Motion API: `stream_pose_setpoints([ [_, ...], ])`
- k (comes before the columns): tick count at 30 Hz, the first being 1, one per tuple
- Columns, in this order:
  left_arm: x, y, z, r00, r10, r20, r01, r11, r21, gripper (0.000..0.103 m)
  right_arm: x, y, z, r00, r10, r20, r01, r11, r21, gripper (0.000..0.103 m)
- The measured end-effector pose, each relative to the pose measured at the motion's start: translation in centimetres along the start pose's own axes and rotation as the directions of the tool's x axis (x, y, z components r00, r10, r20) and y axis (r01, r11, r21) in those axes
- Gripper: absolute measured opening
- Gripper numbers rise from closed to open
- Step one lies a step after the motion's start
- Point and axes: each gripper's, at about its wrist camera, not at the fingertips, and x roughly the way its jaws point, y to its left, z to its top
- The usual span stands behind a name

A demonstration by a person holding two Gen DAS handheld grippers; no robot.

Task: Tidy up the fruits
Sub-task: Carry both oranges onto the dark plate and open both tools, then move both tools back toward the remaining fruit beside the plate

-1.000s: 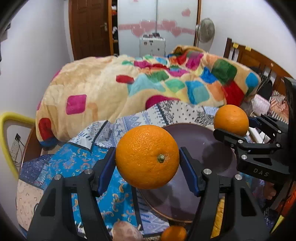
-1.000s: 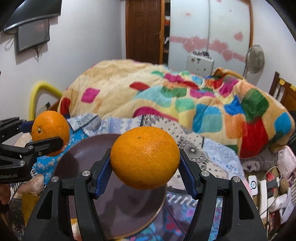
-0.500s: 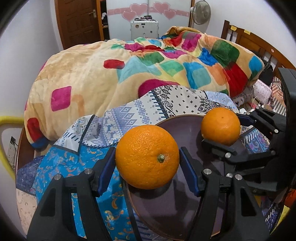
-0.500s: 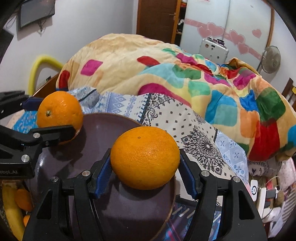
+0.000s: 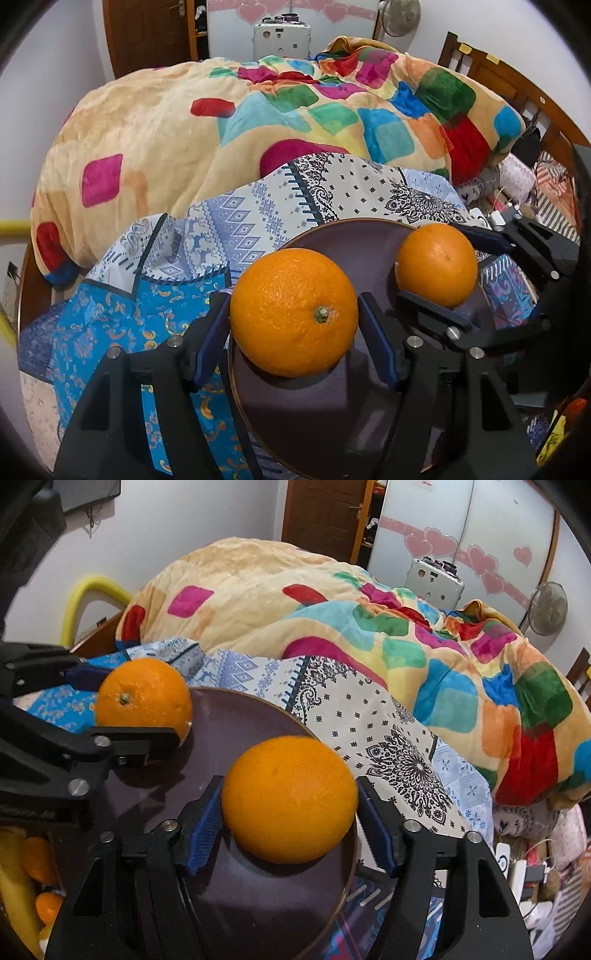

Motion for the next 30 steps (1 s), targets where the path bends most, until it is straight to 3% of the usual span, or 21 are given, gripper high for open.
stream_pose_setpoints([
  [2, 0.0, 0.2, 0.0, 1.0, -0.005, -0.007, 0.005, 1.0, -0.011, 0.068, -0.7, 0.0, 0.1, 1.0, -0.005, 0.023, 0.005, 1.0, 0.005, 0.079],
  [6, -0.5, -0.2, -0.1, 1.0, 0.015, -0.008, -0.015, 1.0, 0.008, 0.068, -1.9, -0.1, 0.0, 0.999, -0.01, 0.044, 0.009, 1.0, 0.01, 0.079],
  [8, -1.2, -0.5, -0.2, 0.999, 0.032, 0.018, -0.033, 0.999, 0.021, 0.071, -2.6, -0.2, -0.2, 0.998, -0.003, 0.056, 0.002, 1.0, 0.022, 0.079],
  [11, -3.2, -0.9, -0.3, 0.996, 0.048, 0.08, -0.05, 0.998, 0.03, 0.084, -3.7, -0.3, -0.5, 0.997, -0.008, 0.077, 0.005, 0.999, 0.032, 0.079],
  [16, -6.8, -1.2, -1.1, 0.986, 0.063, 0.152, -0.068, 0.997, 0.03, 0.085, -5.9, 0.0, -1.1, 0.993, -0.037, 0.116, 0.033, 0.999, 0.033, 0.079],
  [22, -10.7, -1.3, -3.8, 0.972, 0.106, 0.21, -0.113, 0.993, 0.024, 0.085, -9.4, 0.3, -2.3, 0.985, -0.035, 0.17, 0.026, 0.998, 0.058, 0.079],
  [30, -13.8, -1.3, -8.3, 0.964, 0.144, 0.221, -0.15, 0.989, 0.008, 0.086, -13.2, 1.5, -4.7, 0.975, -0.042, 0.219, 0.027, 0.997, 0.071, 0.079],
])
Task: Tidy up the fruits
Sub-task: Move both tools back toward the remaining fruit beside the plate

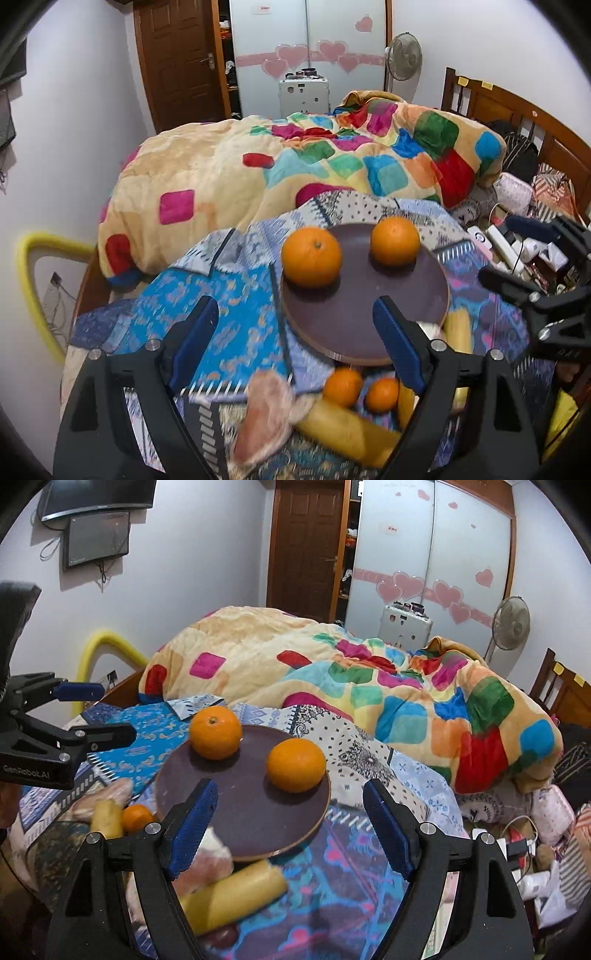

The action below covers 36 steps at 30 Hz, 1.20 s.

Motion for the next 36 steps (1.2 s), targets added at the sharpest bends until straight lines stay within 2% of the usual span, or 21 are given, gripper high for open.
stream_pose_setpoints([
  [8, -1.8, -0.5, -4.6, 1.0, 0.015, -0.015, -0.016, 0.999, -0.028, 0.091, -2.7, 0.7, -2.8, 1.0, 0.014, 0.003, -0.014, 1.0, 0.028, 0.08],
  [18, -1.1, -3.8, -10.4, 0.997, 0.013, -0.077, -0.014, 1.0, -0.005, 0.092, -4.5, 1.5, -7.5, 1.0, -0.004, -0.013, 0.004, 0.999, 0.038, 0.08],
  [22, -1.4, -4.8, -11.2, 0.998, 0.026, -0.049, -0.027, 0.999, -0.018, 0.097, -4.5, 1.8, -9.0, 1.0, -0.002, -0.025, 0.003, 0.999, 0.035, 0.08],
  [29, -0.1, -6.3, -11.7, 0.997, 0.007, -0.073, -0.008, 1.0, -0.009, 0.097, -3.4, 1.7, -10.6, 0.998, 0.016, -0.065, -0.012, 0.998, 0.062, 0.08],
  [36, 0.6, -5.5, -12.5, 0.998, 0.024, -0.063, -0.026, 0.999, -0.024, 0.095, -2.3, 2.1, -10.5, 0.995, 0.048, -0.087, -0.042, 0.996, 0.073, 0.08],
])
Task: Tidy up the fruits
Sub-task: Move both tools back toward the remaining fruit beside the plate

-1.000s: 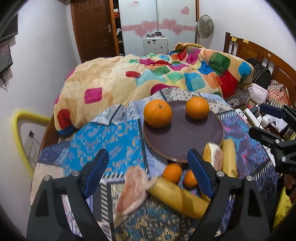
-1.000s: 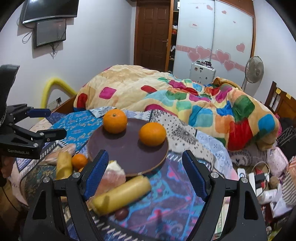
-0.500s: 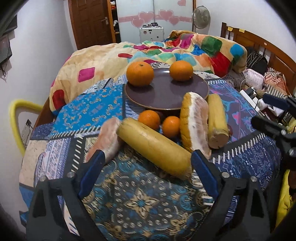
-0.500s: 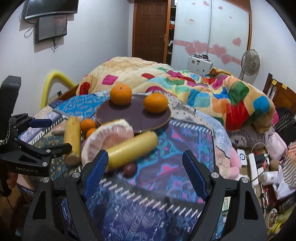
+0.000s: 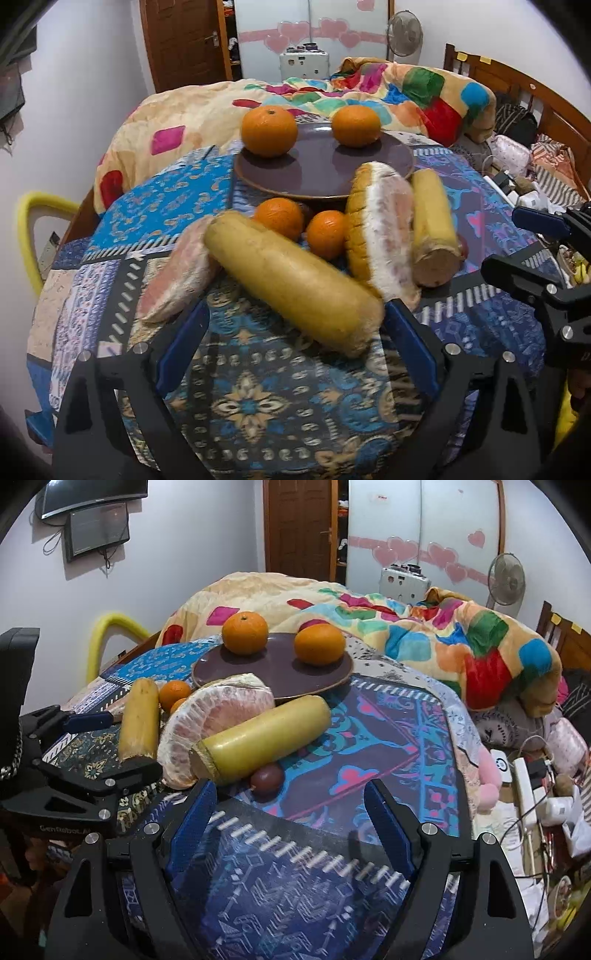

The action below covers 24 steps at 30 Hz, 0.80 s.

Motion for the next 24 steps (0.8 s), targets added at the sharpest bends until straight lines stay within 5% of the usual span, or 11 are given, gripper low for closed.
stream_pose_setpoints([
  [4, -0.8, 1.4, -0.7, 0.998, -0.057, -0.001, 0.057, 0.998, -0.009, 0.092, 0.9, 1.3, 0.4, 1.0, 0.017, -0.01, -0.017, 0.999, -0.028, 0.08],
  [16, -3.2, 3.6, -2.9, 0.999, -0.047, 0.014, 0.047, 0.999, 0.022, 0.091, 2.9, 3.4, 1.5, 1.0, 0.006, -0.026, -0.007, 0.999, -0.036, 0.082],
  [24, -3.6, 4.5, -4.0, 0.999, -0.045, 0.009, 0.045, 0.999, 0.016, 0.091, 1.4, 1.6, 1.2, 0.999, 0.035, -0.021, -0.035, 0.999, -0.002, 0.064],
])
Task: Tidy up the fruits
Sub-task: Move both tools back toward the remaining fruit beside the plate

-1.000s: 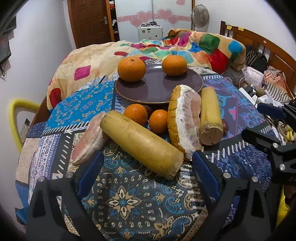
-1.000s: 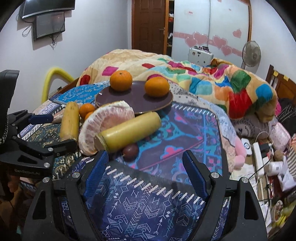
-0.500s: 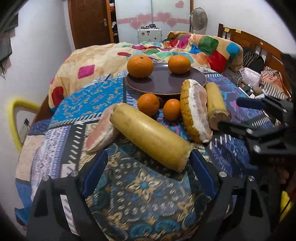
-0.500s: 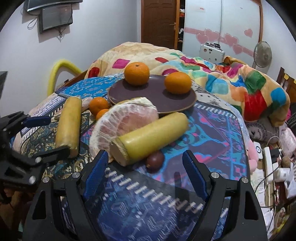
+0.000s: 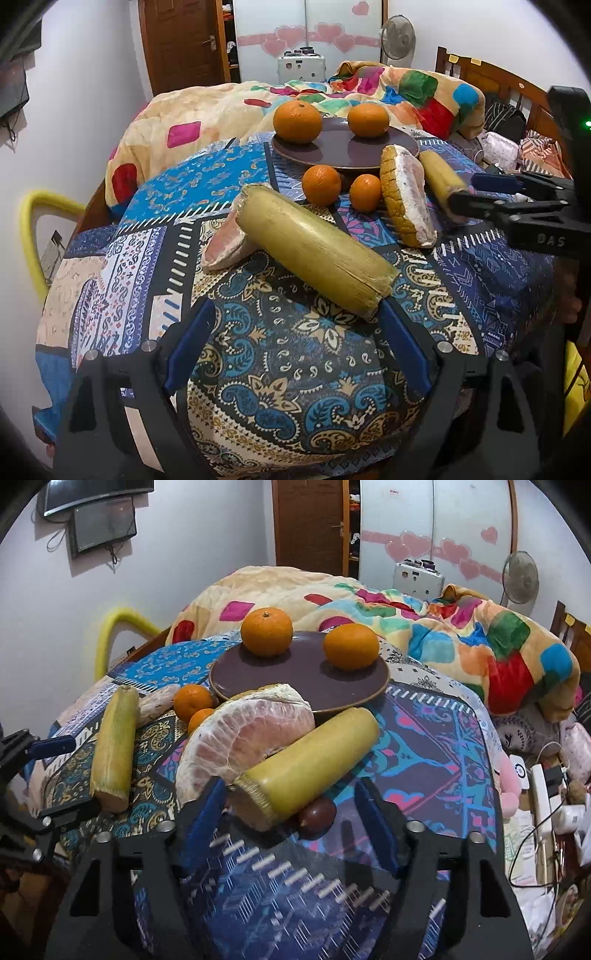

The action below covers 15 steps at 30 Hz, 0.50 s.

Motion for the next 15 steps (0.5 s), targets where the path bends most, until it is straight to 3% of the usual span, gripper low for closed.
stream_pose_setpoints([
  [9, -0.1, 1.5, -1.6, 0.998, 0.046, -0.041, -0.046, 0.999, -0.017, 0.091, -1.8, -1.9, -1.6, 0.998, -0.06, -0.001, 0.06, 0.998, 0.006, 0.06],
  [15, -0.5, 2.9, -2.0, 0.998, 0.02, -0.058, -0.024, 0.997, -0.072, 0.091, -1.8, -3.2, -2.1, 0.998, -0.058, -0.016, 0.059, 0.997, 0.043, 0.059],
])
